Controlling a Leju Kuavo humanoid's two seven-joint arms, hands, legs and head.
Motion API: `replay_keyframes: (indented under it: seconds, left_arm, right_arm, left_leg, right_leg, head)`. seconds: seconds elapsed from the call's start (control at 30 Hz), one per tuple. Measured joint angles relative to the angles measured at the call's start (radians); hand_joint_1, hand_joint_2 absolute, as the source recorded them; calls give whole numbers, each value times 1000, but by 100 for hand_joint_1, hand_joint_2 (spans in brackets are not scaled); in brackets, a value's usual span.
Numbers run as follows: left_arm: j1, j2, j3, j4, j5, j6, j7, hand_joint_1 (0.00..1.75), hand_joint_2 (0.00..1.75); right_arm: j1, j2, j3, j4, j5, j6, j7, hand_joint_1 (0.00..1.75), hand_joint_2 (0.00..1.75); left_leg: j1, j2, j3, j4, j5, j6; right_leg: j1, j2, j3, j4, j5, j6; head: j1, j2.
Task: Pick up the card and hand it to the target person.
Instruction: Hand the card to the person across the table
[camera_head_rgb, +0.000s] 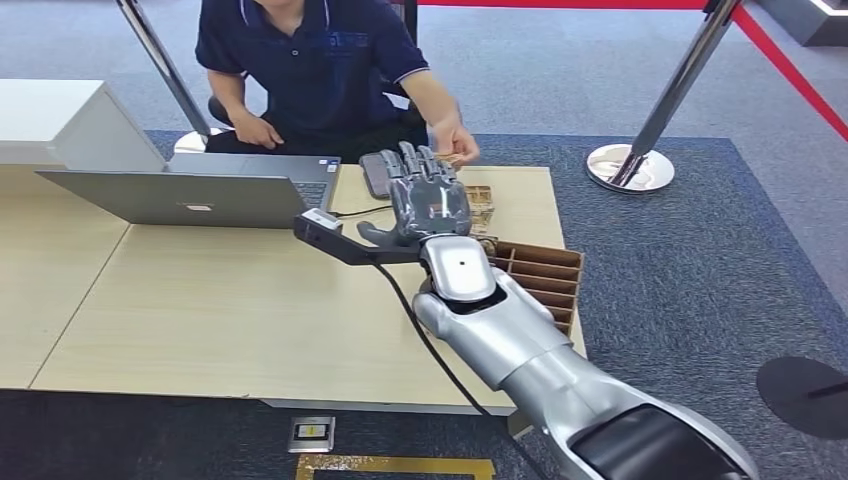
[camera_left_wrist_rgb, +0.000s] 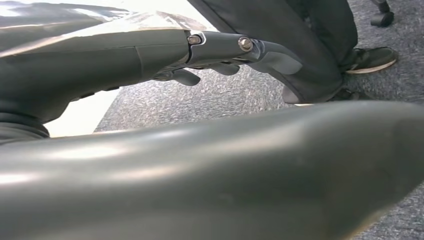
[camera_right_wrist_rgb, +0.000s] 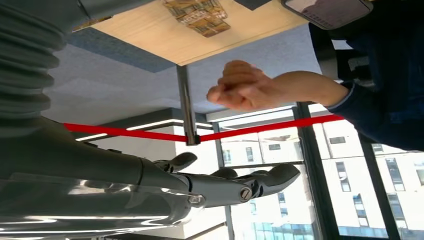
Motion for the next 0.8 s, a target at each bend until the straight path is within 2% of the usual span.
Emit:
replay_keyframes:
  seconds: [0.17, 0.27, 0.37, 0.47, 0.57, 0.63, 0.67, 0.77, 0.8]
  left_arm:
    - [1, 0, 0, 0, 14, -2, 0, 0, 0]
    - [1, 0, 1, 0, 30, 0, -2, 0, 0]
    - [3, -2, 3, 0, 45, 7, -4, 0, 0]
    - [5, -2, 7, 0, 55, 13, -2, 0, 0]
    - [11, -3, 10, 0, 61, 18, 3, 0, 0]
    - [12, -4, 12, 1, 64, 22, 7, 0, 0]
    - [13, -5, 14, 1, 67, 24, 9, 0, 0]
    - [16, -8, 23, 1, 72, 29, 12, 0, 0]
    - [17, -10, 26, 1, 72, 30, 12, 0, 0]
  right_arm:
    - [56, -25, -3, -53, 63, -72, 14, 0, 0]
    - [138, -63, -24, -149, 143, -117, 35, 0, 0]
    - [278, -134, -71, -327, 211, -195, 79, 0, 0]
    - [435, -246, -131, -554, 222, -291, 158, 0, 0]
    - [612, -313, -251, -804, 222, -324, 131, 0, 0]
    - [726, -300, -359, -974, 163, -329, 25, 0, 0]
    - [774, -274, -429, -1057, 82, -331, -79, 0, 0]
    - [867, -171, -732, -1222, -337, -334, -516, 0, 0]
    - [886, -147, -851, -1241, -476, -335, -623, 0, 0]
  left_leg:
    - [0, 0, 0, 0, 0, 0]
    - [0, 0, 0, 0, 0, 0]
    - [0, -1, 0, 0, -1, 1]
    - [0, -2, -1, 1, -2, 2]
    - [0, -2, -1, 1, -4, 3]
    - [-1, -2, -1, 1, -5, 3]
    - [0, -2, -1, 1, -5, 3]
    - [1, -3, 0, 0, -6, 1]
    - [1, -4, 1, 0, -6, 2]
  right_leg:
    - [0, 0, 0, 0, 0, 0]
    - [0, 0, 0, -1, 0, 0]
    - [0, 0, 0, -2, 0, 0]
    - [0, 0, 1, -4, 0, 1]
    - [0, 0, 1, -5, -1, 1]
    - [0, 0, 0, -5, -2, 2]
    - [-1, 0, 0, -5, -3, 2]
    - [-1, 0, 1, -5, -5, 2]
    - [-1, 0, 3, -5, -6, 2]
  head:
    - [0, 0]
    - [0, 0]
    - [0, 0]
    - [0, 0]
    - [2, 0]
    - [3, 0]
    - [3, 0]
    - [-2, 0]
    - [-2, 0]
